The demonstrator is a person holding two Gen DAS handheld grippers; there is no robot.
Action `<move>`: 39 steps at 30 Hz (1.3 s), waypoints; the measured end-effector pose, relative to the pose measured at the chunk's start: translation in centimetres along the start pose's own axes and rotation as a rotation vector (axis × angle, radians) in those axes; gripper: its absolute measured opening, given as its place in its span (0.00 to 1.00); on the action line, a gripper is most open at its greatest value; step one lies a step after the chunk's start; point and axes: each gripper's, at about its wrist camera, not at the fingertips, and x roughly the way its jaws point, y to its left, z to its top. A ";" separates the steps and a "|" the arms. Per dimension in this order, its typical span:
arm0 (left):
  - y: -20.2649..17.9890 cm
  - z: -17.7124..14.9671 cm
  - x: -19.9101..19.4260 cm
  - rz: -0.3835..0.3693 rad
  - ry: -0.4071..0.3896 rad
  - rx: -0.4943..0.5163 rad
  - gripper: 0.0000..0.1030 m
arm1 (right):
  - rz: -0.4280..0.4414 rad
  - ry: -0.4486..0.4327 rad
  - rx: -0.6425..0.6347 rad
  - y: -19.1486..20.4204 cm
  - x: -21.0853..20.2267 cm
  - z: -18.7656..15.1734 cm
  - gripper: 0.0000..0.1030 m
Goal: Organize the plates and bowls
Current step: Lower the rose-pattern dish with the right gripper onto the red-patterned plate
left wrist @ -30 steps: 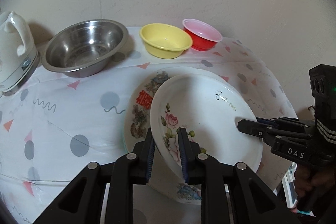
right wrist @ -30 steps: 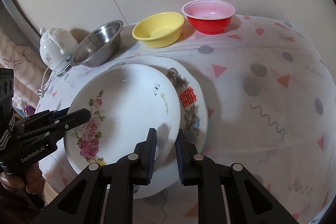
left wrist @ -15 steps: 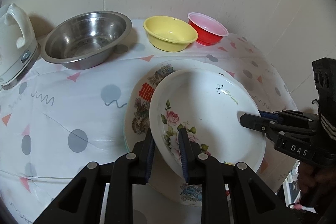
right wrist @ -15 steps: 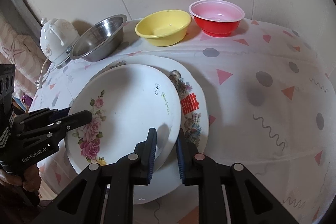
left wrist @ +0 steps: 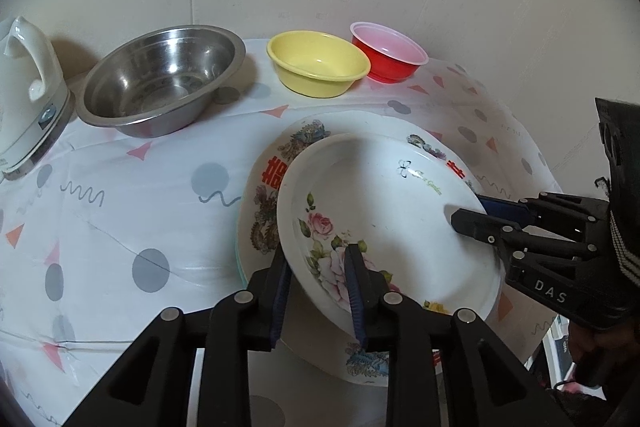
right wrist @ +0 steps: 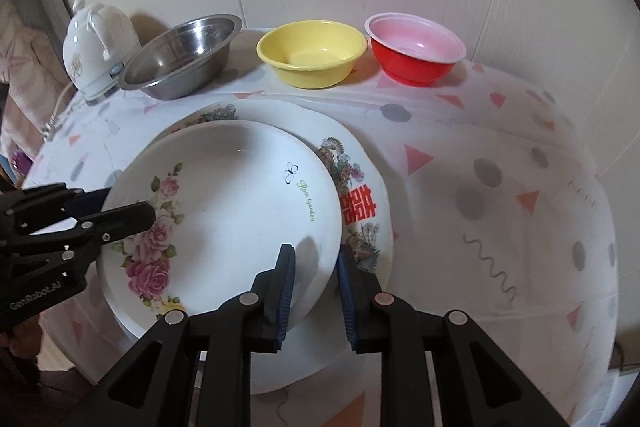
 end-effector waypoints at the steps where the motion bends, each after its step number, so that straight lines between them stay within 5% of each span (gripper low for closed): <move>1: 0.0 0.0 0.0 -0.002 0.000 0.001 0.26 | -0.014 -0.002 -0.009 0.1 0.0 0.0 0.21; 7: -0.2 0.0 0.2 -0.014 0.010 0.016 0.27 | -0.075 -0.014 -0.036 0.4 -0.1 -0.1 0.19; 39: 0.3 -1.1 -1.6 0.009 -0.019 -0.001 0.30 | -0.074 -0.001 -0.045 1.1 -0.8 -0.9 0.24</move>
